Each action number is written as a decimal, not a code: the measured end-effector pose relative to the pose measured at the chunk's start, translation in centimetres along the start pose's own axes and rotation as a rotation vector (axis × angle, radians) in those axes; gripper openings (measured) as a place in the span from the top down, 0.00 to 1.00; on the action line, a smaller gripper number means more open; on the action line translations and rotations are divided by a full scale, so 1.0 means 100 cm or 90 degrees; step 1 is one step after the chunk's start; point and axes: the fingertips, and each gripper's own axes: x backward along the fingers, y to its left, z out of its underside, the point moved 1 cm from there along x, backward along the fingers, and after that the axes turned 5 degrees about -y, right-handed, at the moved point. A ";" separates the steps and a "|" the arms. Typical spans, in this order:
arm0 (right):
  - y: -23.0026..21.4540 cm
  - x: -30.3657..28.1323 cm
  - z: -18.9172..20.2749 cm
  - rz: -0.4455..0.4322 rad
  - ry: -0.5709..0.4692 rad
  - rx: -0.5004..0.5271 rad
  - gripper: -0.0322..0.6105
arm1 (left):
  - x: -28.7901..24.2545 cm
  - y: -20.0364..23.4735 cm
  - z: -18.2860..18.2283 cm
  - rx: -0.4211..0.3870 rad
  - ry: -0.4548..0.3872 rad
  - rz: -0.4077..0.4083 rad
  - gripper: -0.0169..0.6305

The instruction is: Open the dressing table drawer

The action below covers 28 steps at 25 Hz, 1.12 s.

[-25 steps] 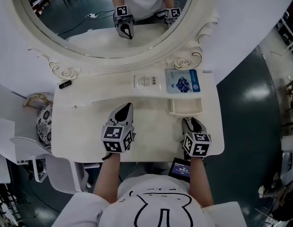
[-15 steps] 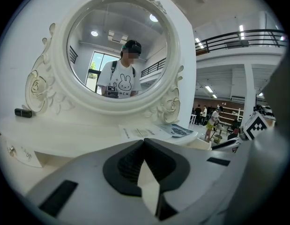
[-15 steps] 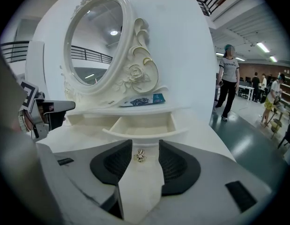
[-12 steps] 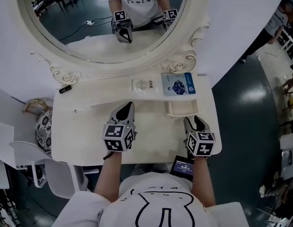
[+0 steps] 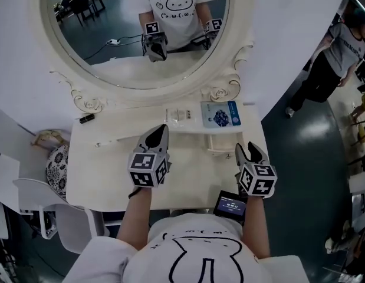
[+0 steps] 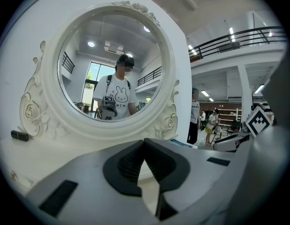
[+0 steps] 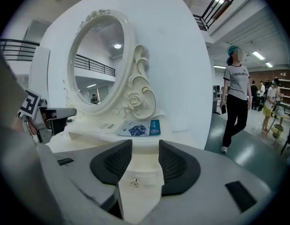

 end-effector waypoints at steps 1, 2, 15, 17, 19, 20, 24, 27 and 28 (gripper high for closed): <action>0.000 0.001 -0.005 -0.001 -0.006 0.001 0.71 | 0.000 -0.001 -0.004 -0.002 -0.005 0.001 0.96; 0.000 0.003 -0.010 -0.003 -0.012 0.003 0.71 | -0.001 -0.002 -0.008 -0.005 -0.011 0.003 0.96; 0.018 0.025 -0.091 -0.052 -0.146 0.055 0.77 | -0.004 -0.017 -0.048 -0.024 -0.075 0.025 0.96; 0.017 0.030 -0.102 -0.041 -0.174 0.072 0.91 | -0.004 -0.022 -0.056 -0.027 -0.090 0.032 0.96; 0.019 0.035 -0.111 -0.044 -0.199 0.082 0.91 | -0.004 -0.026 -0.063 -0.031 -0.102 0.039 0.96; 0.020 0.037 -0.115 -0.048 -0.211 0.088 0.91 | -0.003 -0.028 -0.066 -0.034 -0.107 0.042 0.96; 0.026 0.049 -0.132 -0.056 -0.264 0.131 0.92 | -0.003 -0.034 -0.076 -0.038 -0.124 0.051 0.96; 0.028 0.057 -0.144 -0.065 -0.298 0.130 0.92 | -0.004 -0.038 -0.080 -0.042 -0.130 0.058 0.96; 0.029 0.059 -0.147 -0.070 -0.308 0.127 0.92 | -0.004 -0.039 -0.081 -0.043 -0.131 0.060 0.96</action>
